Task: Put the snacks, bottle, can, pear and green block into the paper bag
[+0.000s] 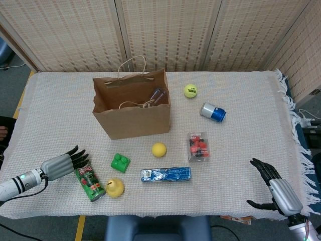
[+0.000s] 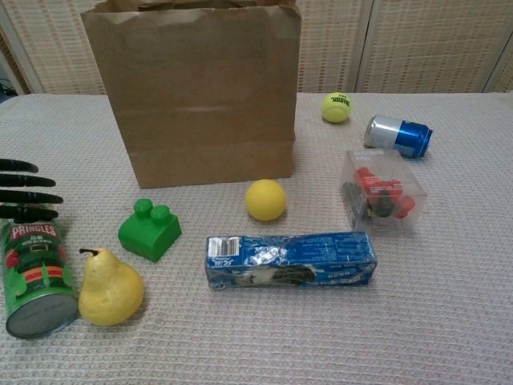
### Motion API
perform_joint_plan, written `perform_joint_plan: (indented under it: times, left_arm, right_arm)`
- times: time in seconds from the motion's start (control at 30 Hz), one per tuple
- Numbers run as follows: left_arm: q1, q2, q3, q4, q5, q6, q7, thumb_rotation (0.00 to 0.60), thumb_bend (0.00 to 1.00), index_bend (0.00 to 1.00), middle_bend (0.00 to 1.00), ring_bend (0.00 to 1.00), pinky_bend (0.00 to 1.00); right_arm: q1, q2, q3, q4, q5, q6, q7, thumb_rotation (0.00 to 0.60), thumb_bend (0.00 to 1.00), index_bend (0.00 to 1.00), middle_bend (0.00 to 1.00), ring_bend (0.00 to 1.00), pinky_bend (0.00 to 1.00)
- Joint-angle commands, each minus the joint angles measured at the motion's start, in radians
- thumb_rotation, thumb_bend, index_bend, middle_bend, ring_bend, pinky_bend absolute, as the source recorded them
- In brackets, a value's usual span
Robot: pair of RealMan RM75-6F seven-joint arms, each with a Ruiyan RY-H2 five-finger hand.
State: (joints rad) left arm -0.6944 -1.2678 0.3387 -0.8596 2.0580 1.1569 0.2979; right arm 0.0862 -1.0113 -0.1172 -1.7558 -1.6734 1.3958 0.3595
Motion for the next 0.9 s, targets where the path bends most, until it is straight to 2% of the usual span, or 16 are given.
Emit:
perform_joint_plan:
  times: [0.03, 0.2, 0.3, 0.4, 0.47, 0.57, 0.7, 0.9]
  left_arm:
    - [0.012, -0.048, 0.033, 0.066, 0.037, 0.019, -0.043, 0.6, 0.36, 0.07, 0.01, 0.05, 0.26]
    - [0.025, -0.077, 0.036, 0.105, 0.031, 0.035, -0.077, 0.6, 0.36, 0.09, 0.02, 0.08, 0.29]
    - [0.027, -0.086, 0.039, 0.116, 0.03, 0.042, -0.101, 0.6, 0.39, 0.17, 0.1, 0.15, 0.38]
    - [0.025, -0.097, 0.046, 0.125, 0.035, 0.047, -0.118, 0.6, 0.51, 0.36, 0.32, 0.35, 0.57]
    - [0.023, -0.103, 0.051, 0.132, 0.04, 0.051, -0.125, 0.6, 0.59, 0.53, 0.52, 0.51, 0.69]
    - [0.021, -0.108, 0.051, 0.142, 0.044, 0.067, -0.127, 0.6, 0.65, 0.65, 0.65, 0.62, 0.76]
    - [0.015, -0.1, 0.041, 0.145, 0.037, 0.09, -0.133, 0.6, 0.69, 0.69, 0.69, 0.66, 0.8]
    - [-0.007, -0.059, 0.006, 0.12, 0.01, 0.114, -0.123, 0.6, 0.7, 0.7, 0.71, 0.67, 0.81]
  right_arm:
    - [0.0, -0.001, 0.002, -0.002, 0.004, -0.001, -0.004, 0.6, 0.0, 0.0, 0.0, 0.0, 0.0]
    - [-0.001, -0.002, 0.003, -0.004, 0.006, -0.001, -0.006, 0.6, 0.01, 0.0, 0.0, 0.0, 0.0]
    - [-0.001, -0.001, 0.003, -0.004, 0.005, -0.001, -0.005, 0.6, 0.01, 0.0, 0.0, 0.0, 0.0]
    - [-0.001, 0.0, 0.003, -0.003, 0.004, 0.0, -0.003, 0.6, 0.01, 0.0, 0.0, 0.0, 0.0]
    - [-0.002, 0.0, 0.003, -0.002, 0.003, 0.002, -0.001, 0.6, 0.01, 0.0, 0.0, 0.0, 0.0]
    - [-0.002, 0.0, 0.003, -0.001, 0.002, 0.002, 0.001, 0.6, 0.01, 0.0, 0.0, 0.0, 0.0]
    - [-0.002, 0.0, 0.004, -0.001, 0.003, 0.002, 0.002, 0.6, 0.01, 0.0, 0.0, 0.0, 0.0]
    - [-0.002, 0.002, 0.004, -0.001, 0.001, 0.005, 0.007, 0.6, 0.01, 0.0, 0.0, 0.0, 0.0]
